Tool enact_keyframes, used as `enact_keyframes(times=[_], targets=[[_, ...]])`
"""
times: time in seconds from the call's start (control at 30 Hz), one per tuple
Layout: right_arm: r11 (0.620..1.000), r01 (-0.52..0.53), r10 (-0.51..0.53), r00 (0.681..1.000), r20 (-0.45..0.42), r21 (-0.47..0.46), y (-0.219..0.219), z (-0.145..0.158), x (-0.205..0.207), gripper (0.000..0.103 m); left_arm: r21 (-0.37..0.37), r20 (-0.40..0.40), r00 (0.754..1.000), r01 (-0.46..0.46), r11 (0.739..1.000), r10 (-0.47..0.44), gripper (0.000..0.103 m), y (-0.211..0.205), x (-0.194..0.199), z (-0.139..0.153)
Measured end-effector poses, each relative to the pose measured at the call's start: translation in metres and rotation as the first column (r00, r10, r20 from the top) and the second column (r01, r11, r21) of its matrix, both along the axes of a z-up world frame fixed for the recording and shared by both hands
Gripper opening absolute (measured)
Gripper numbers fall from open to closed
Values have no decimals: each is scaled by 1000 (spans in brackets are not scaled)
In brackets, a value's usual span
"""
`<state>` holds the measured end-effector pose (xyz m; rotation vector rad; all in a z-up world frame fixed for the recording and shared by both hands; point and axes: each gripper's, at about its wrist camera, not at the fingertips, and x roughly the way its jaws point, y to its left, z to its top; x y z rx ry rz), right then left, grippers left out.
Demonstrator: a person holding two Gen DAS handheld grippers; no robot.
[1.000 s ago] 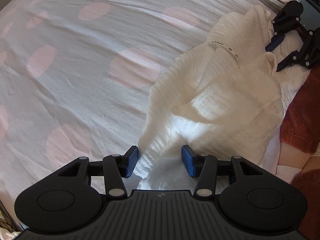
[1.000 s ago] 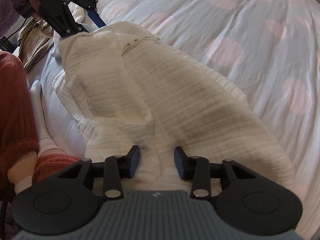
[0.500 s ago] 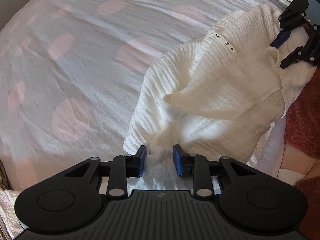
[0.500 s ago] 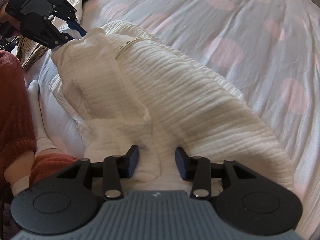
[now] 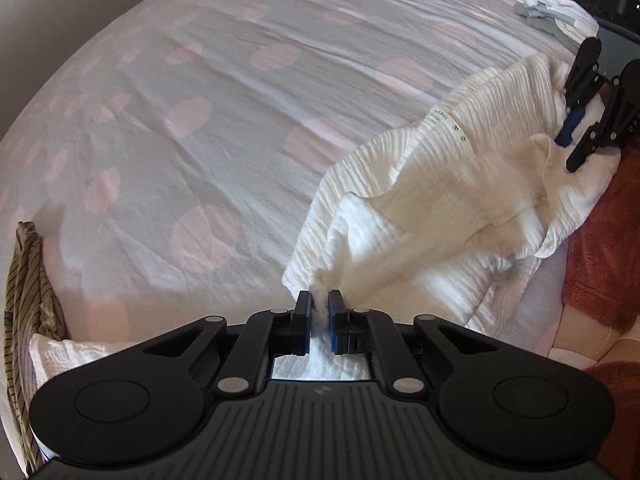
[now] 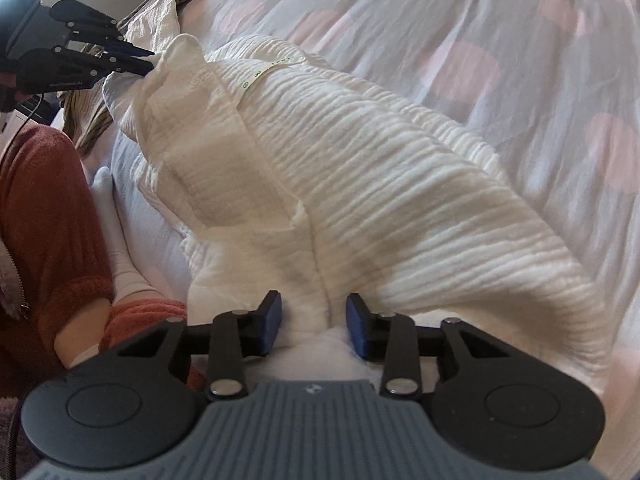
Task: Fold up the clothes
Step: 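Lift the white shirt with both grippers and shake it out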
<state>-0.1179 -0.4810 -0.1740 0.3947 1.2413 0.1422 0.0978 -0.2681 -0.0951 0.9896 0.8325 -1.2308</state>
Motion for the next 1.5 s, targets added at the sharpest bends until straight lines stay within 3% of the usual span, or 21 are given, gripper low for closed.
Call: enact_keyframes(times=[0.07, 0.13, 0.2, 0.33, 0.37, 0.43, 0.53, 0.7, 0.83, 1.03, 1.1, 1.2, 1.33, 1.5], targets=[[1000, -17, 17, 1000, 8, -4, 5, 3, 1, 27, -40, 28, 999, -24, 999, 25, 6, 4, 3, 10], [998, -39, 40, 999, 32, -40, 13, 11, -2, 13, -73, 58, 997, -48, 996, 52, 6, 12, 2, 24], [995, -42, 49, 996, 75, -87, 20, 26, -6, 9, -104, 86, 993, -74, 992, 83, 6, 18, 2, 37], [975, -3, 47, 980, 196, -222, 33, 70, -18, 8, -171, 130, 982, -116, 979, 139, 6, 31, -2, 63], [956, 7, 61, 973, 223, -293, 36, 83, -21, 8, -190, 140, 978, -125, 974, 153, 6, 32, -4, 70], [890, 33, 104, 956, 275, -454, 47, 111, -26, 8, -234, 158, 970, -143, 962, 183, 6, 34, -8, 84], [731, 106, 180, 923, 341, -674, 63, 153, -37, 7, -309, 179, 958, -160, 938, 223, 6, 34, -16, 111], [521, 277, 258, 851, 458, -808, 74, 221, -48, 7, -461, 209, 932, -174, 870, 297, 6, 34, -27, 171], [384, 423, 286, 791, 541, -821, 74, 277, -53, 7, -588, 235, 906, -155, 794, 351, 5, 40, -41, 231], [241, 589, 352, 688, 635, -771, 86, 364, -62, 6, -741, 287, 854, -90, 665, 434, 5, 57, -67, 326], [212, 626, 375, 657, 654, -751, 91, 392, -66, 6, -785, 288, 840, -68, 616, 460, 5, 64, -75, 356], [186, 661, 393, 628, 672, -727, 99, 428, -72, 6, -824, 309, 815, -29, 566, 490, 5, 74, -91, 390], [151, 685, 421, 608, 673, -713, 111, 462, -85, 6, -842, 338, 790, 11, 540, 511, 5, 80, -113, 417], [84, 715, 475, 584, 659, -694, 135, 477, -110, 6, -848, 372, 769, 55, 527, 520, 5, 92, -141, 426]])
